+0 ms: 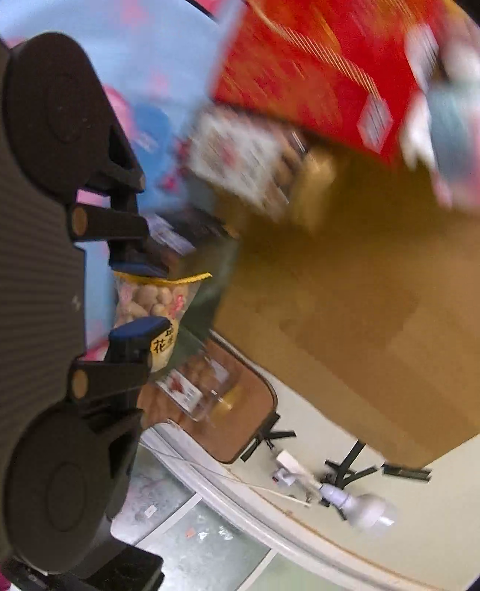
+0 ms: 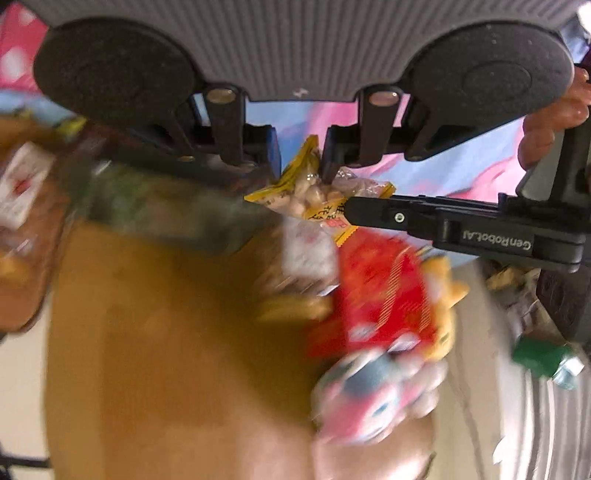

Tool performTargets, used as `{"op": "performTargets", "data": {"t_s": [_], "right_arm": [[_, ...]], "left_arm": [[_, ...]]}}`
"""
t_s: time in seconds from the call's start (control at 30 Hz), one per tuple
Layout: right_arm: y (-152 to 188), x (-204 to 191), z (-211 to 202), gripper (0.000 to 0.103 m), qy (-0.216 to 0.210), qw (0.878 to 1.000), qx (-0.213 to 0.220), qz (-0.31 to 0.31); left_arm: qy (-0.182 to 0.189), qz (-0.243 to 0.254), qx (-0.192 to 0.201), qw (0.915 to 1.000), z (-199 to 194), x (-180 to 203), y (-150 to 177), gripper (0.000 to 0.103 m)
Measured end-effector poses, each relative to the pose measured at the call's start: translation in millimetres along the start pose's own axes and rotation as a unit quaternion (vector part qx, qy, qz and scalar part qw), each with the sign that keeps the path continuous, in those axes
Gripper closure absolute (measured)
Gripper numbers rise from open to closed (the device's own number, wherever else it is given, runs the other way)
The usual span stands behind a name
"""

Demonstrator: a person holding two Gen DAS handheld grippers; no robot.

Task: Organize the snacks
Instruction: 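Place the peanut bag into the black tin box with the left gripper, then grasp the round pastry bag with the left gripper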

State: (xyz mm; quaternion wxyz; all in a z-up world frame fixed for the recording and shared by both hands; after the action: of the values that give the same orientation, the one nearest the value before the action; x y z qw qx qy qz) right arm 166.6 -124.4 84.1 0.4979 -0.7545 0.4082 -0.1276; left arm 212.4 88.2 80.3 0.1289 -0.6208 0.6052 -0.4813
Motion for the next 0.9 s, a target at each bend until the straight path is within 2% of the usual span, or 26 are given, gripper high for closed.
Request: {"op": "performTargets", "data": {"t_s": [0.07,0.13,0.17,0.23,0.3,0.4,0.5,0.57,0.67,0.8,0.9], "right_arm": [[-14.6,27.2,-1.6,0.077,0.016,1.0,0.007,0.001],[-24.1,58.4,5.2,0.077,0.024,1.0,0.005,0.02],[-25.4,72.1,11.5,0.076,0.024,0.999,0.002,0.031],[-21.9,88.6,27.4,0.069,0.02,0.999,-0.01,0.043],[-13.3,98.0,41.7,0.066,0.018,0.998,-0.023,0.054],[-5.3,102.4,39.7,0.066,0.025,0.997,-0.013,0.071],[-1.3,100.1,16.2,0.066,-0.003,0.995,0.016,0.103],[5.8,95.5,-4.1,0.066,-0.021,0.992,0.023,0.12],[26.1,86.0,-35.1,0.066,-0.054,0.983,0.029,0.175],[58.2,70.3,-70.0,0.064,-0.078,0.97,0.026,0.229],[78.6,53.7,-85.3,0.064,-0.087,0.965,0.018,0.247]], "left_arm": [[0.001,0.008,-0.005,1.0,25.9,15.7,-14.4,0.078],[-0.013,0.009,-0.012,0.9998,55.0,23.5,-22.8,0.077],[-0.024,0.007,-0.017,0.9996,65.4,25.1,-24.3,0.076],[-0.063,0.01,-0.032,0.9974,86.6,25.3,-24.7,0.065],[-0.088,0.007,-0.038,0.9953,91.4,20.0,-23.6,0.065],[-0.067,-0.008,-0.014,0.9976,61.0,11.9,-23.0,0.065],[-0.054,-0.012,0.009,0.9984,18.5,4.4,-14.0,0.065],[-0.052,-0.012,-0.001,0.9986,-3.1,-1.7,3.9,0.065],[-0.052,-0.001,-0.024,0.9984,-19.7,-4.4,40.4,0.065],[-0.043,-0.014,-0.066,0.9968,-18.1,-14.6,76.3,0.065],[-0.026,-0.051,-0.092,0.9941,-13.0,-22.1,95.8,0.065]]}}
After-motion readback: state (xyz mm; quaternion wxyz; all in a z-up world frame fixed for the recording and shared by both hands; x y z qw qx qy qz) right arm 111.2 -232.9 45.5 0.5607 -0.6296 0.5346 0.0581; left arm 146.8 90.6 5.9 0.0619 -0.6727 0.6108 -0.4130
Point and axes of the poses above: each gripper's, at about its wrist camera, not at the fingertips, and z roughly the way its jaws point, x to its right, y to its underside, the point moved 1 cm from there along z, roughly the way its jaws point, and after that the axes turned 13 degrees about -y, right-handed, at the moved point
